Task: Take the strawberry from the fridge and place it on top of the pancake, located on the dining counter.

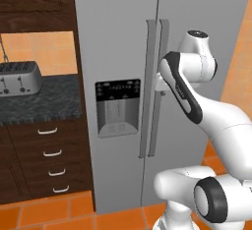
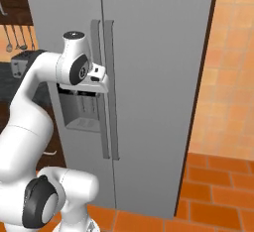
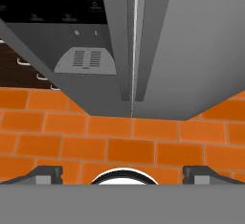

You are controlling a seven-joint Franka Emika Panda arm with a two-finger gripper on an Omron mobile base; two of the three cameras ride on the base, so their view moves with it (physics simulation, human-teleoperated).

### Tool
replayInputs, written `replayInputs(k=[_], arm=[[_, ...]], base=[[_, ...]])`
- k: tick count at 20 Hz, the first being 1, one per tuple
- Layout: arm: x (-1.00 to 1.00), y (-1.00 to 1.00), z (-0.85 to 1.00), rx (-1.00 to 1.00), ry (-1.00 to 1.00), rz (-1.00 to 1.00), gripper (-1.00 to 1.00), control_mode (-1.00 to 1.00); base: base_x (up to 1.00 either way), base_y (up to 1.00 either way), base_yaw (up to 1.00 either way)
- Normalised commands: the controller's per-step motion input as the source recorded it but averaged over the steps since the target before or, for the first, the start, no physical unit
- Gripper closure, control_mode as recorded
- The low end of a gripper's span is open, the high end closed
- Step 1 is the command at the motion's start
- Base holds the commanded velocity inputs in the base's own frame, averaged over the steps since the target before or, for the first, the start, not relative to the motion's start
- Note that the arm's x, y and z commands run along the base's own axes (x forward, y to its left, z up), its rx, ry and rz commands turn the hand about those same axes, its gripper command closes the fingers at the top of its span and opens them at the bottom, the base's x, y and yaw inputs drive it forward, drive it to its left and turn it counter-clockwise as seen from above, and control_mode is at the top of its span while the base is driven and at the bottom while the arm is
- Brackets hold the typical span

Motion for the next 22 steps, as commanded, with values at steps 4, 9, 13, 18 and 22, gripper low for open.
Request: replayInputs(k=[4, 9, 13, 18, 22], arm=[[0.0, 0.0, 0.0, 0.0, 0.0, 0.0, -1.0, 1.0], [0.0, 0.0, 0.0, 0.0, 0.0, 0.0, -1.0, 1.0], [0.0, 0.0, 0.0, 0.0, 0.0, 0.0, -1.0, 1.0], [0.0, 0.0, 0.0, 0.0, 0.0, 0.0, -1.0, 1.0], [0.06, 0.0, 0.0, 0.0, 0.0, 0.0, -1.0, -1.0]], base=[[-0.09, -0.21, 0.0], [0.0, -0.28, 0.0], [0.0, -0.09, 0.0], [0.0, 0.0, 0.0], [0.0, 0.0, 0.0]])
